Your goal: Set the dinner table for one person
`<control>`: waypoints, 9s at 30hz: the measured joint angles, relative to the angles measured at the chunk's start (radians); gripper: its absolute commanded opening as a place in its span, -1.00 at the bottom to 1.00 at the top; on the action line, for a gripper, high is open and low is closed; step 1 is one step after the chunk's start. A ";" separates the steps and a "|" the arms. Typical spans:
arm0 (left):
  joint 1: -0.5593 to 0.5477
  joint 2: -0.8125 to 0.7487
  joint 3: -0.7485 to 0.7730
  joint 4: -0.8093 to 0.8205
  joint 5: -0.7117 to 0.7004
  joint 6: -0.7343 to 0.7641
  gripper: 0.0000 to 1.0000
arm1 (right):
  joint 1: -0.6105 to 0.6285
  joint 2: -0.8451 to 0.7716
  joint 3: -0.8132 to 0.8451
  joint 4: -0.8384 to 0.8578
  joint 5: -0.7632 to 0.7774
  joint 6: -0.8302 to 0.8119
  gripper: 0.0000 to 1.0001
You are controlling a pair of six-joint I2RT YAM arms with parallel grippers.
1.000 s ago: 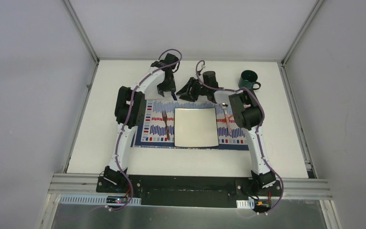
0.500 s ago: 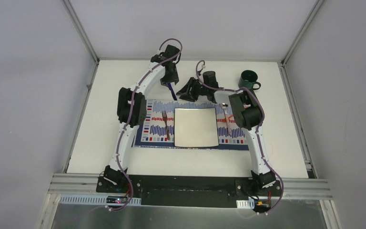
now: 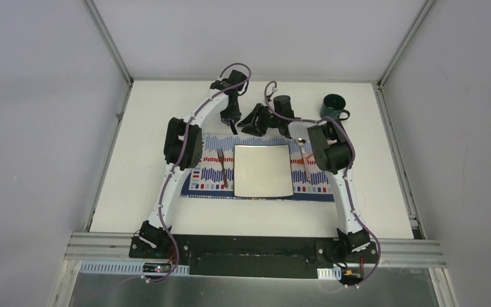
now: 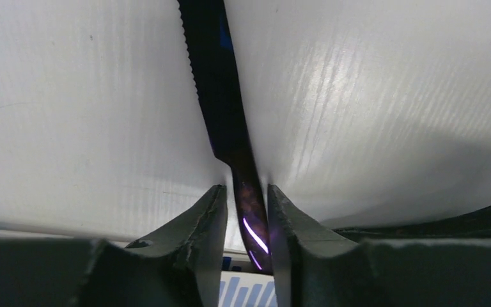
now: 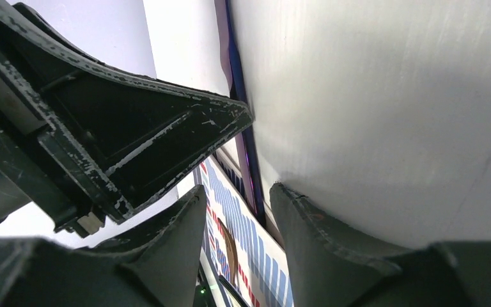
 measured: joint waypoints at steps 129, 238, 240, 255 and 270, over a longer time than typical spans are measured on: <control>-0.479 -0.302 -0.291 0.139 0.030 -0.123 -1.00 | -0.248 -0.745 0.032 -0.700 0.378 -0.541 0.00; -0.351 -0.668 -0.836 0.367 0.031 -0.082 -0.56 | 0.131 -1.153 -1.010 -0.477 0.873 -0.348 -0.85; -0.351 -0.668 -0.837 0.367 0.032 -0.082 -0.56 | 0.138 -1.203 -1.010 -0.521 0.889 -0.349 -0.90; -0.351 -0.668 -0.837 0.377 0.045 -0.085 -0.57 | 0.143 -1.384 -1.066 -0.711 0.960 -0.348 -0.97; -0.351 -0.668 -0.837 0.384 0.047 -0.085 -0.57 | 0.134 -1.289 -1.065 -0.715 0.995 -0.354 -1.00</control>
